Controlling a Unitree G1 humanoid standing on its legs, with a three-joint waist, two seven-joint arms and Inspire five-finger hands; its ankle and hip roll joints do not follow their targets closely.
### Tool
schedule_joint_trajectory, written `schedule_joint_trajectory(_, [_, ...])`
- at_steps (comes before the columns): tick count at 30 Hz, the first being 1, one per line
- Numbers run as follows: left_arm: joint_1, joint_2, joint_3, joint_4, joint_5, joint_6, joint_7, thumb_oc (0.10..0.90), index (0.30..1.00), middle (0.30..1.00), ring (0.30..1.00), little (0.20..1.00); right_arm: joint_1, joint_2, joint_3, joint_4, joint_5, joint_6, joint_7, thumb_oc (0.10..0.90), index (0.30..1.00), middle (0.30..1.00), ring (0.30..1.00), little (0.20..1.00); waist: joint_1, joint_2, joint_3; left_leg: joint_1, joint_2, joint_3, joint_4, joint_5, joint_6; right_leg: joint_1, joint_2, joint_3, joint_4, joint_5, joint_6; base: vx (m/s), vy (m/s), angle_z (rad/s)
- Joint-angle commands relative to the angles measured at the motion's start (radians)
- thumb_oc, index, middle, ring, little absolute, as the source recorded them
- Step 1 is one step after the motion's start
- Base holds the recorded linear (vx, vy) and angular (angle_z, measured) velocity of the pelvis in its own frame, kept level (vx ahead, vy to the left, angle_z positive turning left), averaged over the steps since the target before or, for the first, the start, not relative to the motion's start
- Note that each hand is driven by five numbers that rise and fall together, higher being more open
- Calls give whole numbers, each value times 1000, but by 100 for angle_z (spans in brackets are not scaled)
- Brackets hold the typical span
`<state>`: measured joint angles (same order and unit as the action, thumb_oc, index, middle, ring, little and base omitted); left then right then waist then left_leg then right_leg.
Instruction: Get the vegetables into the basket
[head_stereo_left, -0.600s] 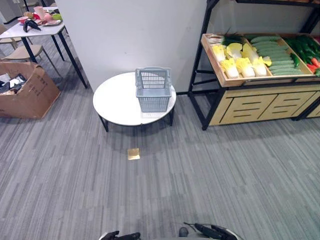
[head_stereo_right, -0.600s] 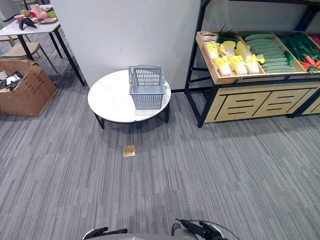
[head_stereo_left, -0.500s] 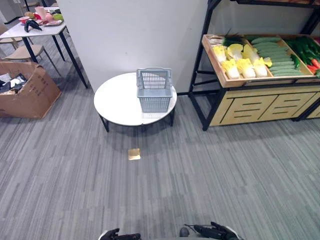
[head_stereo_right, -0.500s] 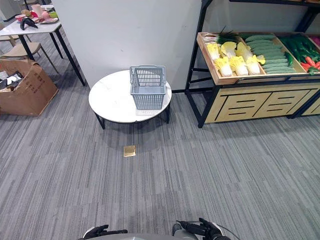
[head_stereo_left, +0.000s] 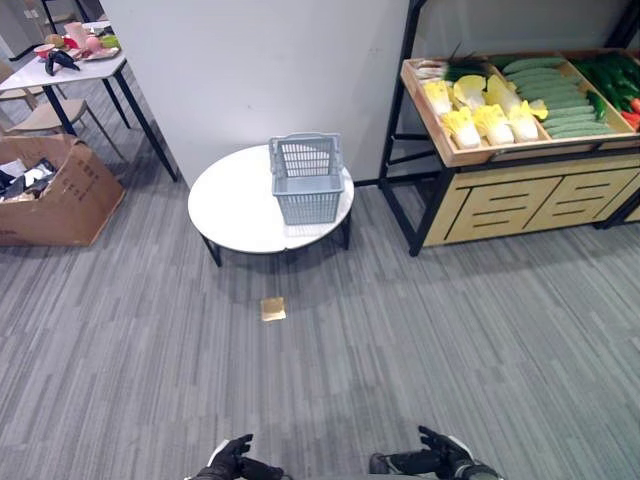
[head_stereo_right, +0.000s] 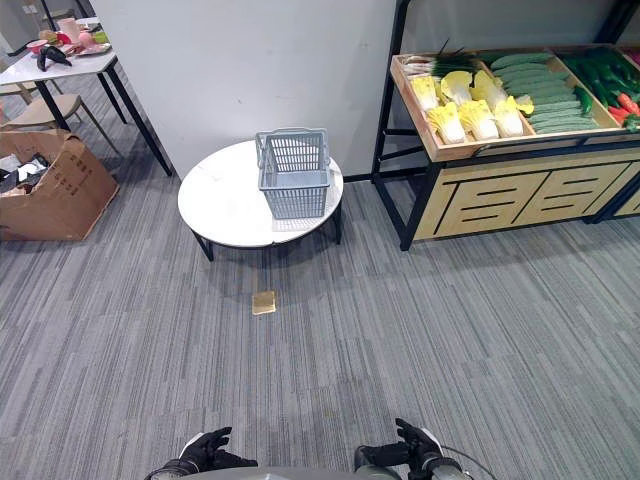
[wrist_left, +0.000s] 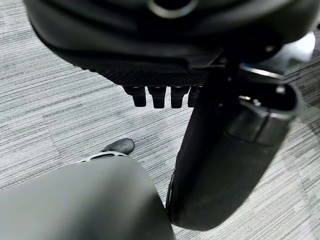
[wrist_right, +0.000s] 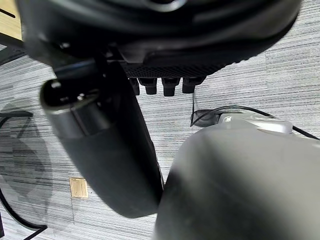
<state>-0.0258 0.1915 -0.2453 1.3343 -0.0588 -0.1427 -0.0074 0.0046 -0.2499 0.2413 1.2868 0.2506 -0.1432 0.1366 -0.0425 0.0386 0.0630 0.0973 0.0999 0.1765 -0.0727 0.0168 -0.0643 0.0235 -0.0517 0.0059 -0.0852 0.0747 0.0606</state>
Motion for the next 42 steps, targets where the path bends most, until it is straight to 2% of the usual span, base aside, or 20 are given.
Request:
schedule_joint_trajectory(1, [-5,10,-32,37,16,-5,-4,900,1000,1000,1000,1000,16,-2,28,45,-4,-1,14,900,1000,1000,1000,1000,-6,-65,11,1,10,-14,-15,11,-37,-3,-91,6,-2,34,91,0,0,0])
schedule_joint_trajectory(17, [-12,10,-40,28,6,-1,7,900,1000,1000,1000,1000,3,-17,27,42,1,0,3,900,1000,1000,1000,1000,-4,-58,26,-4,16,-25,-15,12,-40,-2,-88,-3,3,27,86,0,0,0])
schedule_joint_trajectory(18, [-15,13,-40,25,4,-1,9,900,1000,1000,1000,1000,-1,-19,23,41,6,0,3,900,1000,1000,1000,1000,-5,-55,33,-7,19,-26,-15,15,-39,-17,-86,0,32,18,84,-63,-13,1])
schedule_joint_trajectory(20, [-34,26,-37,14,-13,3,22,900,1000,1000,1000,1000,-29,-34,14,26,27,0,-4,900,1000,1000,1000,1000,-12,-40,70,-33,36,-29,-15,32,-36,-119,-67,17,180,-32,78,-134,-31,-5])
schedule_joint_trajectory(23, [-33,31,-21,11,-39,3,18,900,1000,1000,1000,1000,-29,-45,4,29,34,-3,-6,900,1000,1000,1000,1000,-6,-34,78,-35,49,-37,0,51,-40,-131,-49,16,222,-71,60,48,-140,0])
schedule_joint_trajectory(24, [-32,32,-18,7,-45,2,15,900,1000,1000,1000,1000,-27,-51,0,29,39,-4,-5,900,1000,1000,1000,1000,-7,-35,82,-55,52,-43,56,48,-44,-122,-47,14,221,-75,50,122,-229,18])
schedule_joint_trajectory(26, [-36,28,-20,-4,-54,3,7,900,1000,1000,1000,1000,-13,-65,-11,20,47,-7,-5,900,1000,1000,1000,1000,-7,-45,106,-158,53,-68,270,71,-66,-96,-49,9,215,-81,23,73,-230,33])
schedule_joint_trajectory(27, [-45,24,-12,-20,-102,5,3,900,1000,1000,1000,1000,-7,-82,-17,11,51,-12,-8,900,1000,1000,1000,1000,-3,-57,134,-255,34,-114,436,134,-85,-72,-55,-1,218,-91,3,84,-198,46])
schedule_joint_trajectory(28, [-53,24,-6,-33,-139,1,8,900,1000,1000,1000,1000,-8,-89,-18,14,53,-12,-12,900,1000,1000,1000,1000,7,-59,145,-278,14,-152,450,161,-95,-62,-58,-2,215,-96,3,75,-138,63])
schedule_joint_trajectory(30, [-57,24,-6,-42,-151,-6,9,900,1000,1000,1000,1000,-11,-93,-19,16,56,-12,-14,900,1000,1000,1000,1000,8,-56,148,-316,10,-155,430,161,-95,-50,-65,-9,207,-100,3,139,-16,47])
schedule_joint_trajectory(31, [-56,23,-10,-58,-158,-7,7,900,1000,1000,1000,1000,-8,-99,-16,12,52,-12,-16,900,1000,1000,1000,1000,10,-46,138,-344,34,-128,325,155,-78,-21,-64,-8,182,-109,8,336,58,27])
schedule_joint_trajectory(32, [-53,21,-22,-65,-147,-14,13,900,1000,1000,1000,1000,-8,-100,-15,9,50,-11,-21,900,1000,1000,1000,1000,14,-29,131,-375,56,-112,230,182,-79,-9,-57,-5,174,-123,12,311,65,21])
schedule_joint_trajectory(33, [-52,21,-22,-65,-147,-14,13,900,1000,1000,1000,1000,-7,-100,-15,9,49,-11,-21,900,1000,1000,1000,1000,15,-32,133,-368,53,-110,223,184,-79,-6,-61,-4,174,-125,12,379,156,20])
schedule_joint_trajectory(34, [-45,12,-37,-61,-125,-14,12,900,1000,1000,1000,1000,-13,-103,-6,-1,37,-11,-19,900,1000,1000,1000,1000,23,-10,125,-374,77,-109,96,226,-84,18,-50,9,171,-142,20,255,99,4])
schedule_joint_trajectory(35, [-45,12,-37,-61,-125,-14,12,900,1000,1000,1000,1000,-12,-103,-6,-1,37,-11,-19,900,1000,1000,1000,1000,23,-13,127,-366,75,-107,90,229,-84,21,-53,10,172,-144,21,537,191,-9])
schedule_joint_trajectory(36, [-38,12,-32,-50,-116,-11,16,900,1000,1000,1000,1000,-19,-100,3,3,21,-12,-19,900,1000,1000,1000,1000,34,-4,108,-364,85,-103,22,253,-88,57,-49,31,166,-161,29,477,161,-12])
schedule_joint_trajectory(37, [-35,12,-27,-43,-114,-10,19,900,1000,1000,1000,1000,-19,-97,2,4,22,-11,-18,900,1000,1000,1000,1000,40,-6,100,-363,86,-99,23,256,-87,78,-54,39,167,-169,34,641,230,-23])
schedule_joint_trajectory(38, [-26,12,-21,-32,-113,-8,16,900,1000,1000,1000,1000,-17,-88,1,8,19,-7,-15,900,1000,1000,1000,1000,42,-14,84,-344,77,-84,20,232,-69,100,-66,52,168,-183,45,521,234,-41])
schedule_joint_trajectory(41, [-30,15,-28,-28,-100,-4,14,900,1000,1000,1000,1000,-1,-77,-4,9,15,-5,-14,900,1000,1000,1000,1000,39,-30,69,-340,53,-42,34,231,-59,107,-103,60,194,-152,66,385,245,-80])
schedule_joint_trajectory(42, [-36,25,-31,-27,-84,-3,11,900,1000,1000,1000,1000,3,-73,-4,15,6,2,-11,900,1000,1000,1000,1000,34,-49,63,-309,14,-20,33,196,-26,70,-139,80,278,-66,83,329,265,-41])
